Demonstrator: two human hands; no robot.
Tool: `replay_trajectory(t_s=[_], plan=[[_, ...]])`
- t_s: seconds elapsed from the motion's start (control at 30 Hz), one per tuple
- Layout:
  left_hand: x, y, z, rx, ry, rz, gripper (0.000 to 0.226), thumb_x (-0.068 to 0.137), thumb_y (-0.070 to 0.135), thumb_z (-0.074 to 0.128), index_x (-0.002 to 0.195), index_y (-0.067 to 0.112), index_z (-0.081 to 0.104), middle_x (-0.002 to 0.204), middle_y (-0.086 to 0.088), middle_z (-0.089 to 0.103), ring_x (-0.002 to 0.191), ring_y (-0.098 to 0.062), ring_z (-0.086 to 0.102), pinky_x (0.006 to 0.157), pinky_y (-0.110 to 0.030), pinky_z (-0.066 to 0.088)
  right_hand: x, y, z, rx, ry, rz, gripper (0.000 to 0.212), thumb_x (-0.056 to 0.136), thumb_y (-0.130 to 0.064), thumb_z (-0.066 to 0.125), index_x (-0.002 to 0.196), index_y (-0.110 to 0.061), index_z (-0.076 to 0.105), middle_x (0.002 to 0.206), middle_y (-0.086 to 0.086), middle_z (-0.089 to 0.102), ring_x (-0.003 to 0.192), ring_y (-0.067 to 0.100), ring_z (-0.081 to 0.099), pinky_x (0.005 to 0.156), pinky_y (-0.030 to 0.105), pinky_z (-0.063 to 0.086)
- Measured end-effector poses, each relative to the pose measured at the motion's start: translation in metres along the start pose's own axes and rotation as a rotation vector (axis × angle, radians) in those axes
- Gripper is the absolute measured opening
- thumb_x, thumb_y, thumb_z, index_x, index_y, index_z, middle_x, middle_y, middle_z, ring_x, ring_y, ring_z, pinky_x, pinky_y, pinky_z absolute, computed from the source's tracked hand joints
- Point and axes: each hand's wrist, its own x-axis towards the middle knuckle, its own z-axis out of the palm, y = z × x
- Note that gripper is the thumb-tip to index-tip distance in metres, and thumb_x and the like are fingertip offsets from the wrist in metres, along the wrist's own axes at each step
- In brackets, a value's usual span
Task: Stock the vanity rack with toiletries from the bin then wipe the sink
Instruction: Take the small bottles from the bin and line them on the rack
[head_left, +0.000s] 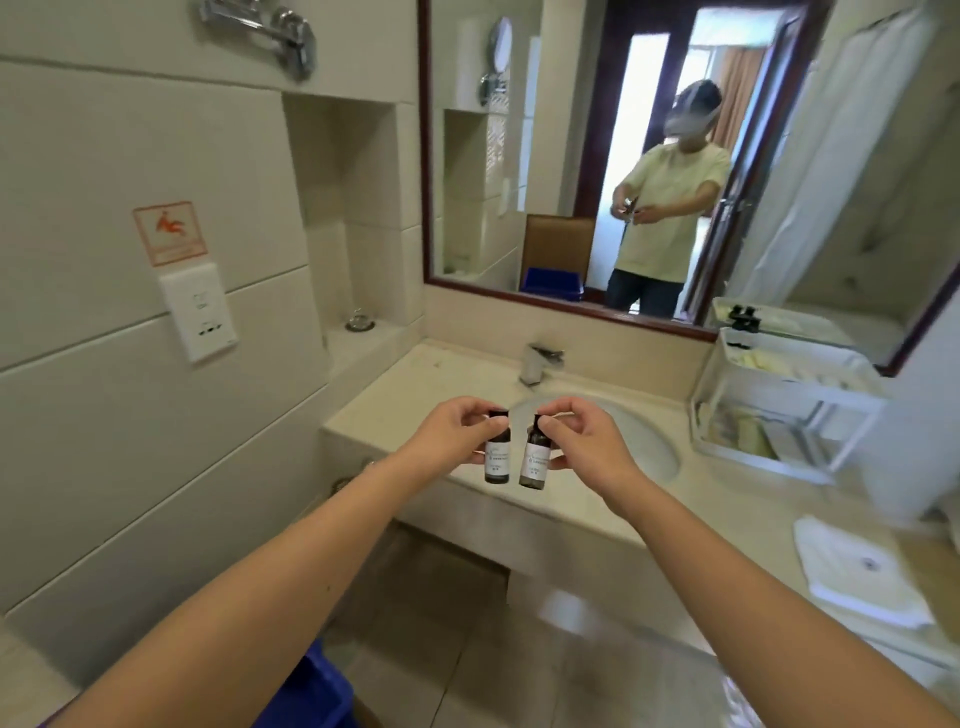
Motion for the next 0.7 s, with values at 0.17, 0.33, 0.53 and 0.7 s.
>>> replay_trajectory(t_s=[0.17,0.33,0.53,0.7], plan=[[0.013,0.034,0.077,0.007,-0.092,0.064,0.017,0.095,0.014,0.058,0.111,0.011,0.061,0.093,-0.002,0.067,0.081,-0.010,0.065,0.070,-0.022,0.058,-0.006,0.004,-0.083,-0.019,0.081,-0.044,0.005,0.094,-0.013,0.059,0.099,-0.013,0.061,0.094,0.009,0.072,0.087,0.024,0.069,0.071,0.039,0.057],[0.026,0.053,0.145,0.022,-0.169,0.105,0.018,0.095,0.018,0.059,0.112,0.014,0.062,0.098,-0.002,0.069,0.085,-0.011,0.067,0.074,-0.027,0.058,-0.018,0.011,-0.153,-0.047,0.168,-0.057,0.005,0.093,-0.014,0.059,0.098,-0.014,0.061,0.091,0.006,0.071,0.084,0.019,0.068,0.060,0.030,0.055],[0.044,0.070,0.212,0.076,-0.251,0.126,0.021,0.095,0.021,0.059,0.114,0.015,0.064,0.107,-0.008,0.070,0.093,-0.021,0.068,0.078,-0.036,0.058,-0.030,0.021,-0.220,-0.066,0.265,-0.049,0.008,0.093,-0.014,0.059,0.101,-0.012,0.060,0.093,0.006,0.071,0.085,0.019,0.068,0.062,0.028,0.055],[0.066,0.080,0.253,0.063,-0.316,0.137,0.017,0.096,0.017,0.057,0.111,0.016,0.063,0.099,-0.003,0.068,0.084,-0.012,0.065,0.064,-0.020,0.054,-0.026,0.035,-0.259,-0.050,0.337,-0.024,0.012,0.094,-0.011,0.058,0.105,-0.007,0.060,0.091,0.007,0.070,0.083,0.018,0.066,0.065,0.030,0.057]])
